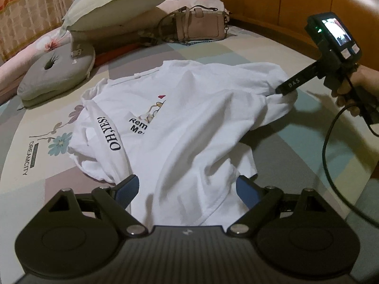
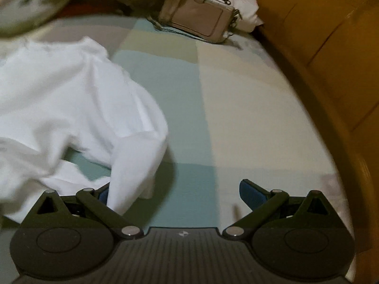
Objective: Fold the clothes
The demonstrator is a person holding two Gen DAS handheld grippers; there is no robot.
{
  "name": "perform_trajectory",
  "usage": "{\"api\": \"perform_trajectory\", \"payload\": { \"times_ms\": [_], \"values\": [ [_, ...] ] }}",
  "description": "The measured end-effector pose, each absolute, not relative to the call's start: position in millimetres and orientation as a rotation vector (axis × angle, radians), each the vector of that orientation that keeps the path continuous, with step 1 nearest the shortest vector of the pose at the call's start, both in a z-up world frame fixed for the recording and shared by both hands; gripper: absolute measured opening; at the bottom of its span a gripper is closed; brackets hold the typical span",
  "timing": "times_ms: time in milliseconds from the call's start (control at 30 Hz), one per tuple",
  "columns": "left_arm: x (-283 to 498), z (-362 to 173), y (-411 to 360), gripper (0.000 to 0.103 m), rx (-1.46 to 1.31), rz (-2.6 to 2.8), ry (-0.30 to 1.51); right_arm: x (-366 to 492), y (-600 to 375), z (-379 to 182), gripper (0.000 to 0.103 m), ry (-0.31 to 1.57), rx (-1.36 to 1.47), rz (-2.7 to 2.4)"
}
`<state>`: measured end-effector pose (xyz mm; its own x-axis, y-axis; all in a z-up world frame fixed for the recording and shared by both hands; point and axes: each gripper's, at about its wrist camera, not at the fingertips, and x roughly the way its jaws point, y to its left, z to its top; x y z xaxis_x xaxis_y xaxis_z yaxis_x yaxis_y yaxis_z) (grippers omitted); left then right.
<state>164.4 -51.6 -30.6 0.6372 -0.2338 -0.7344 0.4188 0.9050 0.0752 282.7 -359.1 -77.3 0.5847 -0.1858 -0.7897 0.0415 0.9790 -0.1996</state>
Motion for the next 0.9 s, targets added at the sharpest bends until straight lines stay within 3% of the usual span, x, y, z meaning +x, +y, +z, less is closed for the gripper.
{"api": "perform_trajectory", "payload": {
  "times_ms": [167,633,900],
  "values": [
    [163,-32,-55,0.089,0.258,-0.388,0.804,286,-362,-89,0.103,0.975,-0.035,-0.094],
    [165,-37,-57,0.089,0.261,-0.392,0.813,304,-431,-83,0.103,0.988,-0.270,-0.295],
    [161,-36,-61,0.089,0.266,-0.399,0.807,272,-399,-63,0.103,0.964,-0.163,-0.146]
  ]
}}
